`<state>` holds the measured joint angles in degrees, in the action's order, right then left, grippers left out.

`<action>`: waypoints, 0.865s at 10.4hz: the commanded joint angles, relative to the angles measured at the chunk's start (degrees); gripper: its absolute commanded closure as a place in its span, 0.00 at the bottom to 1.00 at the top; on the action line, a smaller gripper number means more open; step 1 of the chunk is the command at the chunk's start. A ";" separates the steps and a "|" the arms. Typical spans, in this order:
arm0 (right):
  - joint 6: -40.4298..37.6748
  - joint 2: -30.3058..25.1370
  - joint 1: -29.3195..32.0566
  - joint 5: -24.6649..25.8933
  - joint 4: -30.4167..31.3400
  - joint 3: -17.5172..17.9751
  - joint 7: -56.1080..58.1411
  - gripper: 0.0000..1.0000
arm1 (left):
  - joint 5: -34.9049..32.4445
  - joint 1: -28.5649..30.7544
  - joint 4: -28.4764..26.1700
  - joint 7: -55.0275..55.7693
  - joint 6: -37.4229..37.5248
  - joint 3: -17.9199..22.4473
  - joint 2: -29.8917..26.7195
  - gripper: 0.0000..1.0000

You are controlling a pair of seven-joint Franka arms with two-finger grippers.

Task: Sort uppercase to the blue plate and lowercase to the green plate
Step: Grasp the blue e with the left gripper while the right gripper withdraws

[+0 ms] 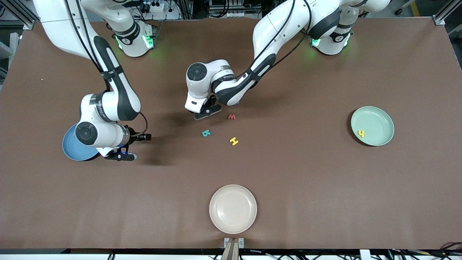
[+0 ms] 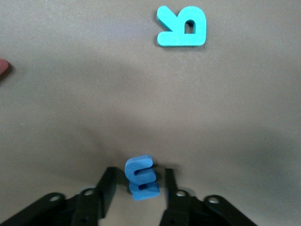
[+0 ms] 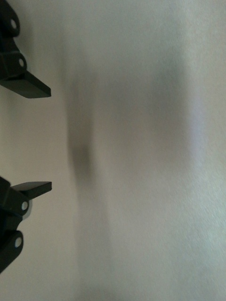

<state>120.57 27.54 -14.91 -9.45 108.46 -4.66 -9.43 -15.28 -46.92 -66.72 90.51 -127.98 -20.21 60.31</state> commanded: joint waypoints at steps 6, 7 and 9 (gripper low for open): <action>0.19 0.32 0.23 -0.74 0.00 1.24 -1.91 0.20 | 0.52 2.08 0.89 0.46 9.91 1.93 -7.63 1.00; 0.19 0.32 0.15 -0.83 0.00 1.50 -2.43 0.20 | 0.34 3.31 0.89 -1.11 13.95 1.93 -10.45 1.00; 0.28 0.32 -0.21 -0.83 0.00 3.51 -6.72 0.20 | 0.68 8.92 0.89 -12.49 23.61 1.85 -17.56 1.00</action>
<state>120.57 27.68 -15.03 -9.67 108.56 -3.01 -12.58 -15.26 -41.68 -63.22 84.88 -110.04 -18.66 49.43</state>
